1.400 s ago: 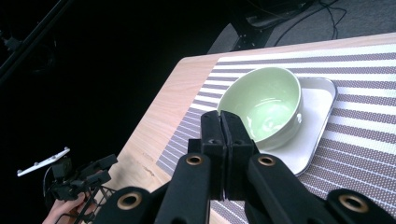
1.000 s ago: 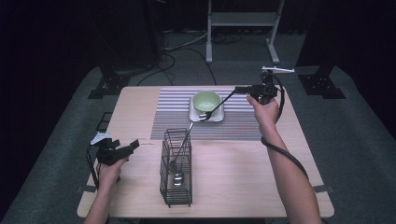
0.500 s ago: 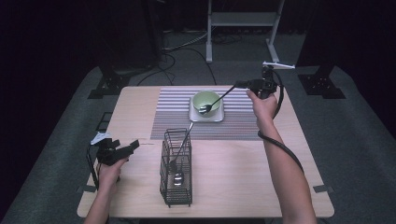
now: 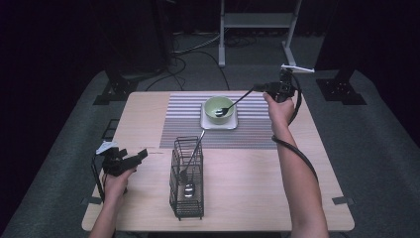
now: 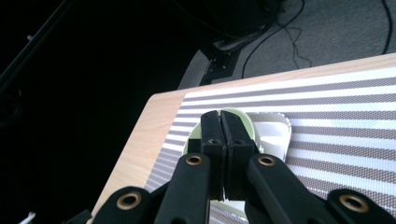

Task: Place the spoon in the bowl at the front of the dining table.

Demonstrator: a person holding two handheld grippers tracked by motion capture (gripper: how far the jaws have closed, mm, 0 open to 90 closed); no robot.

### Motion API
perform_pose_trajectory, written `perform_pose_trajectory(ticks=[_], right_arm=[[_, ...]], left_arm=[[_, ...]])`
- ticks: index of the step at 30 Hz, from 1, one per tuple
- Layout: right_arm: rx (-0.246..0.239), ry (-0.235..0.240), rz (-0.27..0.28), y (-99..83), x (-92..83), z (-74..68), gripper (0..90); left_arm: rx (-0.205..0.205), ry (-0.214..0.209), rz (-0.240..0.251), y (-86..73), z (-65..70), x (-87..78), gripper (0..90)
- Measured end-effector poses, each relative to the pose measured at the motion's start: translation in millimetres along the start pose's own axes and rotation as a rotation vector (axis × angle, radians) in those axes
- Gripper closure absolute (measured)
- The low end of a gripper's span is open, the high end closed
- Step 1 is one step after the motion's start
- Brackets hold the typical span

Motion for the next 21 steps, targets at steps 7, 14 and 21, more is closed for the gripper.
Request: perform_pose_trajectory(ticks=[7, 14, 21], right_arm=[[0.003, -0.047, 0.005, 5.3, 6.6, 4.7, 88.9], [-0.014, -0.079, -0.009, 5.4, 18.4, 4.3, 88.9], [-0.027, -0.096, -0.022, 0.4, 27.6, 7.1, 88.9]], left_arm=[[-0.005, 0.000, 0.000, -0.1, -1.6, -0.6, 0.0], [-0.012, 0.002, 0.001, 0.1, -3.6, -1.8, 0.0], [-0.009, 0.003, 0.001, -0.2, -4.1, -2.6, 0.0]])
Point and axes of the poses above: each handheld gripper's, and its own axes: x roughly forward along the jaws, y roughly out of its top, z roughly to its right, the point moved 3 cm from there along x, roughly forward along the jaws, and after that the axes turned 14 degrees about y, right-handed, at the moved point
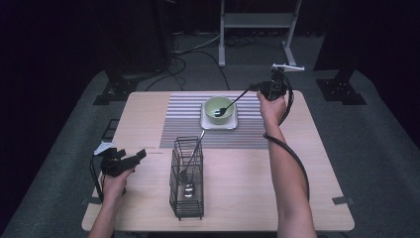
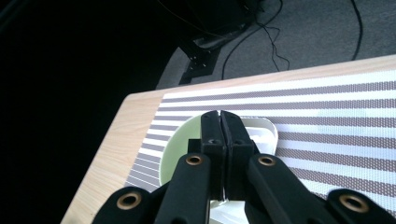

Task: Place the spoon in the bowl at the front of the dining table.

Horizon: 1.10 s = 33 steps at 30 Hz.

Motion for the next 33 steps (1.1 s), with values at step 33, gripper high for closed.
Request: perform_pose_trajectory(ticks=[33], right_arm=[[0.004, -0.024, -0.060, -27.4, 13.8, 27.2, 88.2]], left_arm=[[-0.001, 0.000, 0.001, 0.7, 0.8, -0.2, 0.0]])
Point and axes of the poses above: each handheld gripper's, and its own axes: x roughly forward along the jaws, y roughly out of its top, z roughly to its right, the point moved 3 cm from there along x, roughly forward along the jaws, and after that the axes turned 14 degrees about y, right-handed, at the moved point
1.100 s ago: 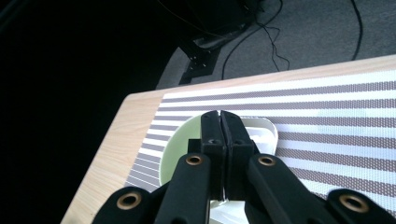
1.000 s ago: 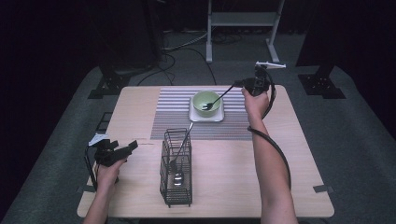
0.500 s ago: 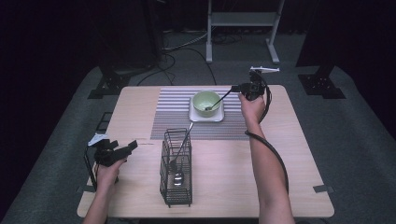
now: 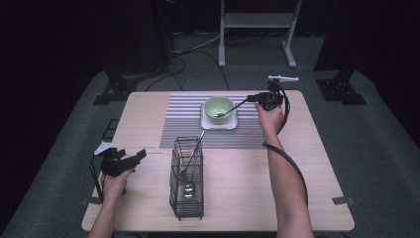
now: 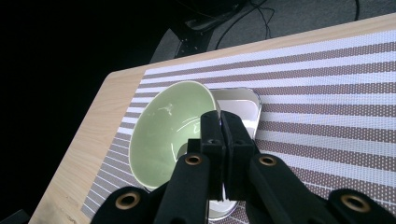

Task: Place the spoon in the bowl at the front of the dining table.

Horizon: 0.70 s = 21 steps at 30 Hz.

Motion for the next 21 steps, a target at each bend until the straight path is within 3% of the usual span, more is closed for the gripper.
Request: perform_pose_trajectory(ticks=[21], right_arm=[[0.023, 0.034, -0.036, -10.1, 6.0, 11.1, 81.2]], left_arm=[[0.002, 0.001, -0.003, 0.4, 1.3, 2.8, 0.0]])
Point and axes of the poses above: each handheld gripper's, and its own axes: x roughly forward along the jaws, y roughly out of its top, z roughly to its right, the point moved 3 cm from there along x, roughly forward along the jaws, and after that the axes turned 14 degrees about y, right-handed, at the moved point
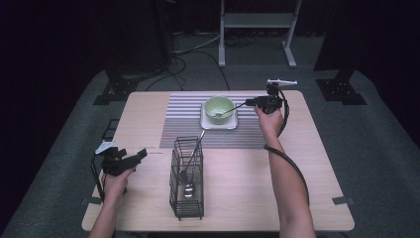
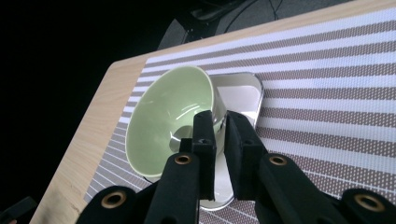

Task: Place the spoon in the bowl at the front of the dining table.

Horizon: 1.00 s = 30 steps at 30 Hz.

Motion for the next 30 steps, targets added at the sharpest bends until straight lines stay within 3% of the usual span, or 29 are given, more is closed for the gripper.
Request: perform_pose_trajectory(ticks=[10, 14, 22, 30], right_arm=[[0.010, 0.043, -0.015, -4.7, 3.6, -1.1, 70.8], [0.039, 0.073, -0.019, -8.3, 3.9, 1.9, 60.3], [0.020, 0.084, -0.045, -17.6, -0.2, 1.1, 48.2], [0.013, 0.109, -0.065, -25.8, -10.9, 2.4, 43.2]], left_arm=[[0.004, -0.004, -0.002, -0.2, 0.4, 1.2, 0.0], [-0.001, -0.006, -0.001, -0.1, -0.4, 0.3, 0.0], [0.002, -0.003, 0.002, -1.0, -0.6, -2.2, 0.0], [0.004, -0.001, -0.003, -1.7, 0.7, -1.2, 0.0]])
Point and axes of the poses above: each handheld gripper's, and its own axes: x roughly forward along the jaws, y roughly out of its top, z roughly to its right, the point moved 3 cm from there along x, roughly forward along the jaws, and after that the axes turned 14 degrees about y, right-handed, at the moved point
